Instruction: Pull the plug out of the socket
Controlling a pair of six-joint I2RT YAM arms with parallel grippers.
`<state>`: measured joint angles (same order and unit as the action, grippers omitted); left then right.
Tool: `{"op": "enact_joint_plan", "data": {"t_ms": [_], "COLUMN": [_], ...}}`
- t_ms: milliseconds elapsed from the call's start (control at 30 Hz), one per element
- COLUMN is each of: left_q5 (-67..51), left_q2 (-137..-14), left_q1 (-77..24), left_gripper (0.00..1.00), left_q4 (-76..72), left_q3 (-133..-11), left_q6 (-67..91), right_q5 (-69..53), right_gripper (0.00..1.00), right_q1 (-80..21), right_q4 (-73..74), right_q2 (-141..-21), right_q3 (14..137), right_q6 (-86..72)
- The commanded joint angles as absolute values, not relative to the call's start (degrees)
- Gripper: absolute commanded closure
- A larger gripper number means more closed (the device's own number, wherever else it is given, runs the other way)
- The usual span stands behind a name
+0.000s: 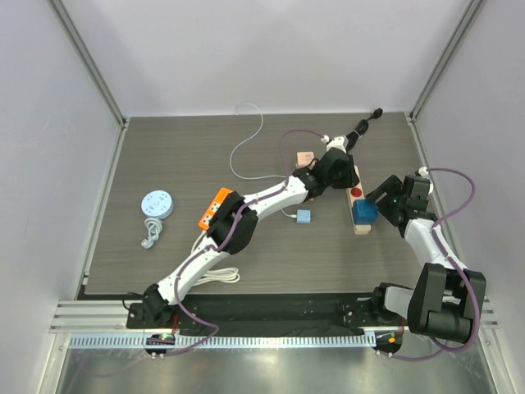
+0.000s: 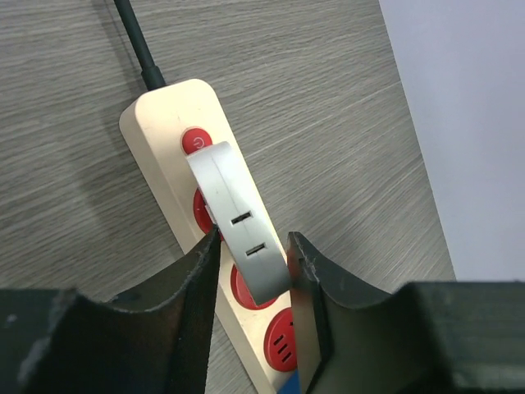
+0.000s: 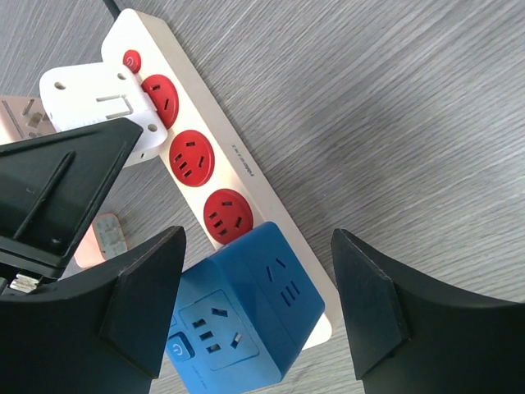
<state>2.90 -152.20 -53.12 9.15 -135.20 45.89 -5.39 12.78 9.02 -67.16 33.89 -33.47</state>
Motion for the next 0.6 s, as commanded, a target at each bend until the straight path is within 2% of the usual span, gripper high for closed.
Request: {"op": "enact_joint_plan", "data": {"t_ms": [0, 233, 300, 567], "left_q5": [2.29, 0.62, 0.35, -3.34], "left_q2": [-149.59, -148.80, -148.27, -146.78], "left_q1": [-53.09, -53.09, -53.09, -53.09], "left_gripper": [0.65, 0.80, 0.86, 0.98], "left_q4": [6.50, 7.38, 7.64, 7.47], "left_q3": [-135.61, -135.70, -135.70, -134.74], "left_q6": [44.12, 41.05, 39.56, 37.09], "right_q5": [-6.85, -9.49, -8.97, -9.05], "right_gripper": [0.25, 0.28, 0.32, 0.36], "right_q1": [11.78, 10.72, 10.81, 10.72], "right_q4": [8.61, 11.51, 12.48, 13.53], "right_q2": [-68.11, -73.38, -75.48, -81.12], "right_q3": [34.89, 41.21, 42.53, 48.07], "right_q6": [-32.08, -28.48, -27.69, -25.75]}}
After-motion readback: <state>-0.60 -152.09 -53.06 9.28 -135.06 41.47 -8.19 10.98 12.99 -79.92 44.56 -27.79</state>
